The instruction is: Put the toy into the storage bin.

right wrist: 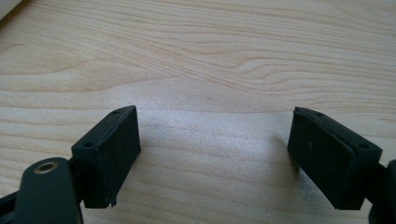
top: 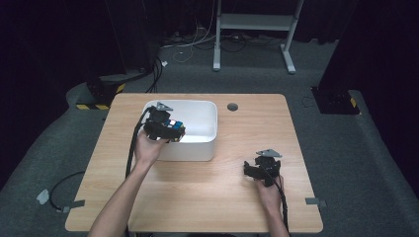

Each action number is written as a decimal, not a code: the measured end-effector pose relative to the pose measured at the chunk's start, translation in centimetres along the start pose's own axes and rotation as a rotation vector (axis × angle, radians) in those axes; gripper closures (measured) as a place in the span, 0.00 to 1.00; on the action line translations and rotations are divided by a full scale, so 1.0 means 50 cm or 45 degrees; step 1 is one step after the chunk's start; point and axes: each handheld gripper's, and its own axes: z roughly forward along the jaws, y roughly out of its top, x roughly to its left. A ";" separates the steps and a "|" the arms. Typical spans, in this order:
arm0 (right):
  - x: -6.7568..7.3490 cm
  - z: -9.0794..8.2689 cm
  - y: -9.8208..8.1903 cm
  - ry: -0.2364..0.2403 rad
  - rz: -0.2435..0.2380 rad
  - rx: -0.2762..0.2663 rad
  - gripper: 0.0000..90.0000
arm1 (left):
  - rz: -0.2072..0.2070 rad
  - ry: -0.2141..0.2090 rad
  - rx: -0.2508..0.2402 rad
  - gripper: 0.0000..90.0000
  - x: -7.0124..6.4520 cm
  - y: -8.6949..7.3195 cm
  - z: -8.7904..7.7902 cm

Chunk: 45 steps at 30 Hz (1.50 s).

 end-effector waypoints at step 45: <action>0.000 0.000 0.000 0.001 -0.001 0.000 0.19 | -0.070 -0.035 -0.133 0.28 0.020 -0.053 -0.039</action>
